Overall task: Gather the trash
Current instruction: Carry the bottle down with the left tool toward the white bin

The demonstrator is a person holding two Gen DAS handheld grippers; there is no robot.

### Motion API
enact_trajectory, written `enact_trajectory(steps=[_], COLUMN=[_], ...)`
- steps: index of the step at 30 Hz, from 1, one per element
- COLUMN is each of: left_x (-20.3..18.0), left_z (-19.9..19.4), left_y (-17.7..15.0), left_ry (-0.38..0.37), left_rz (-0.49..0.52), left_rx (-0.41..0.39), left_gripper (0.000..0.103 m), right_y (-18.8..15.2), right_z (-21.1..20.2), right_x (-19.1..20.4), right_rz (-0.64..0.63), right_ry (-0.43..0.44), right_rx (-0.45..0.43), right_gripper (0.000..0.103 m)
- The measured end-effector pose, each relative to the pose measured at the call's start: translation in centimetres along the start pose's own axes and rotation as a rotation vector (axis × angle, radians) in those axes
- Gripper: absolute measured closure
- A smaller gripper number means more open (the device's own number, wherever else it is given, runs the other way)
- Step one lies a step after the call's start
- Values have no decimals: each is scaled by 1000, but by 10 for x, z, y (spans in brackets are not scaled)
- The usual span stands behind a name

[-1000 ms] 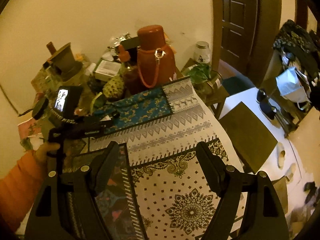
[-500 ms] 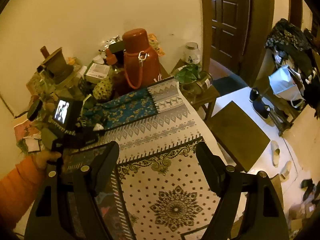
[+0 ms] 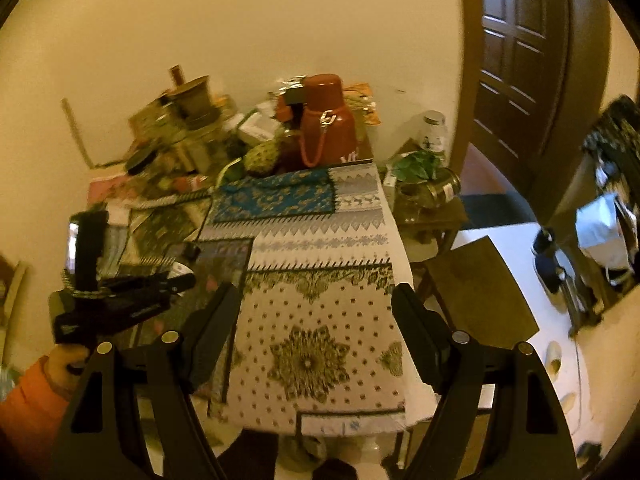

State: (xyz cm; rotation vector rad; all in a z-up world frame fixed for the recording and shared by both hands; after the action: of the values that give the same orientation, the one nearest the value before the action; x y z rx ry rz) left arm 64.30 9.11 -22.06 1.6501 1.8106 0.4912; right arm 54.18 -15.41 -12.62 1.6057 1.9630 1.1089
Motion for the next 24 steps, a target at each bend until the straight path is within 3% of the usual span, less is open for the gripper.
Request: enact_trajectory(steps=[8,12,19,24], left_x=[-10,-4,15,28], left_z=[-82,-98,-119,-143], left_y=[-22,-33,-77,-117], left_ry=[86,99,39,-10], left_rz=[-52,-58,-81,-63], left_rx=[-121,-142,-121,-95], left_gripper=[76,76,76,76], right_y=[-18,-24,-45,-81], right_z=[-14,-18,-49,-79], right_x=[9,20,49,70], right_rz=[-4,-6,-18,35], right_ry=[94,110,64,-10], right_rx=[7,17,-25,-32], right_gripper=[27,27,27,27])
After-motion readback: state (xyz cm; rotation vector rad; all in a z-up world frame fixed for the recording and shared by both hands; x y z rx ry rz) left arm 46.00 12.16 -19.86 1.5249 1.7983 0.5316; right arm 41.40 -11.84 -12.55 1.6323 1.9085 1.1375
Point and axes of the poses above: each gripper's, at about its wrist camera, not at the fingertips, and z roughly the way its jaws point, x to its left, y to its top, the point moved 1 cm from there along z, roughly the way its jaws point, and after that the axes turned 11 degrees about -x, right-handed, at the moved point
